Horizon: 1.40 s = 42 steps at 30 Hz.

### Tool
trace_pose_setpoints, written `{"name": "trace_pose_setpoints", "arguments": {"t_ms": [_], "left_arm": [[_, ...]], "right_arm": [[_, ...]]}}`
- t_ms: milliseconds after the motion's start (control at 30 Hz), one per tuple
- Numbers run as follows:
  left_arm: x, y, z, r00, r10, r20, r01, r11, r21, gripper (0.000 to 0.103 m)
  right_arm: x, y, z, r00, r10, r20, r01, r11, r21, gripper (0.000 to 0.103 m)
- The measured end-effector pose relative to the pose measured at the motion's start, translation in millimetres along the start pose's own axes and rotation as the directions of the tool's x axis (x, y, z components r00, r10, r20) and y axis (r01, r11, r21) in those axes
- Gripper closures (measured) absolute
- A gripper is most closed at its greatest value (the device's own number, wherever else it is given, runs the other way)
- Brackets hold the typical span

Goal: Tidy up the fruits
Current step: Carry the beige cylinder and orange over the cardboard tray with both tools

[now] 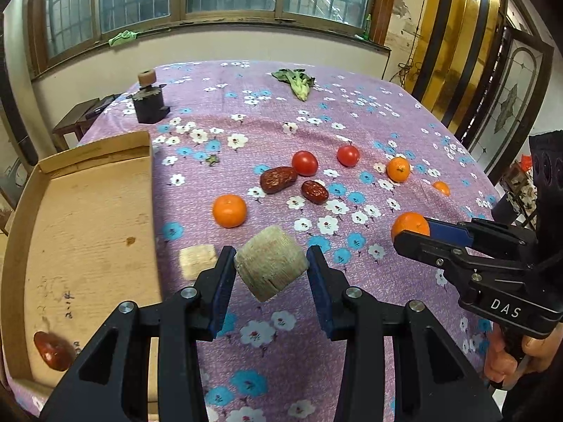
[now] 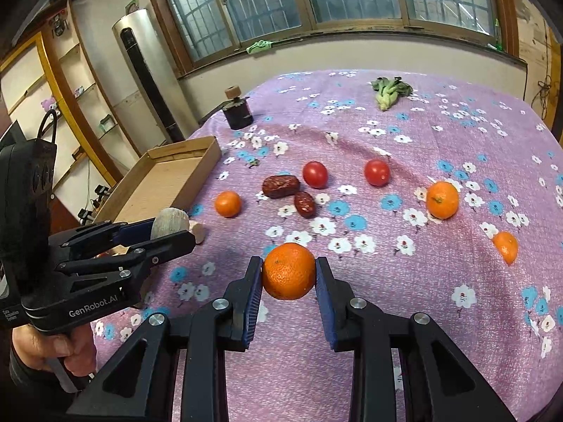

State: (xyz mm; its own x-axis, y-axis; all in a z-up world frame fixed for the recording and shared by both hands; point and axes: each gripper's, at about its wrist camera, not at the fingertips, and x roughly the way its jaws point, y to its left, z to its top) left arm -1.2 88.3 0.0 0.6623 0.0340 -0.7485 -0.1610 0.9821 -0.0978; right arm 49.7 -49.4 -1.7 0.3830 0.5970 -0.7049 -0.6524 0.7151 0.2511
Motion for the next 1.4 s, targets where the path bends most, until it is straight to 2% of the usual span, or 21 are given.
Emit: {"name": "trace_pose_setpoints", "arguments": {"t_ms": [633,867,1400], "left_arm": [[-20,35,-13,1.0,0.013,0.022,-0.011,0.998,-0.059,0.064],[-24,51,-19,0.999,0.034,0.017,-0.033,0.997,-0.064,0.064],[-32,102,-33,0.996,0.086,0.006,-0.084,0.986,-0.142,0.064]], "right_arm": [[10,45,4,1.0,0.026,-0.017,-0.027,0.998,-0.064,0.073],[16,63,8,0.999,0.042,-0.027,-0.045,0.995,-0.092,0.073],[44,112,12,0.992,0.102,-0.074,-0.112,0.981,-0.157,0.073]]}}
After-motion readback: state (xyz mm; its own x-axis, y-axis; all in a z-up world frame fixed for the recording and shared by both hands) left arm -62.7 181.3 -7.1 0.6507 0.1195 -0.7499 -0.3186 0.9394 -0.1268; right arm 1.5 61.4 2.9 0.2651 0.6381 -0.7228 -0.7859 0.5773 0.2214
